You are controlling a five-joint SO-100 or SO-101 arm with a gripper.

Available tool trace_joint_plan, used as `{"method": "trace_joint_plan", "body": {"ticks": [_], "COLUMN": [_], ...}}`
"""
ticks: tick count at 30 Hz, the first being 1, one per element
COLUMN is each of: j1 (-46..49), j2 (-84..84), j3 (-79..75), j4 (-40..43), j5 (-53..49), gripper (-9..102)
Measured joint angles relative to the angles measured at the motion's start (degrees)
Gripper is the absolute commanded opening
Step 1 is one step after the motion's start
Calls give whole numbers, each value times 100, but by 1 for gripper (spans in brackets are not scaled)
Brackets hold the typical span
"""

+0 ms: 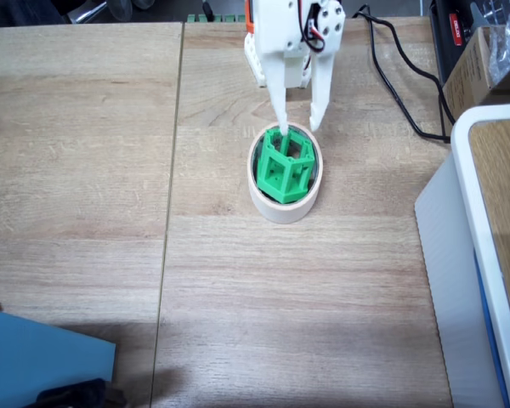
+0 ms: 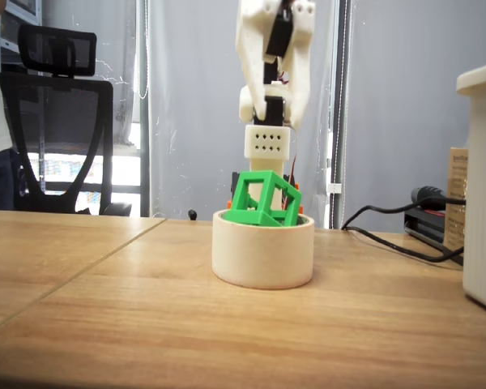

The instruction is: Grasp a component and put it in the bin.

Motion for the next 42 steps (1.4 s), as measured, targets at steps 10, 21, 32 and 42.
{"method": "trace_joint_plan", "body": {"ticks": [10, 21, 32, 42], "j1": [1846, 4474, 5977, 6038], "j2": [44, 44, 325, 1819], "j3": [0, 0, 580, 1986], "j4": [0, 0, 0, -97], "j5": [0, 0, 9, 0], "gripper": [10, 5, 0, 0]}}
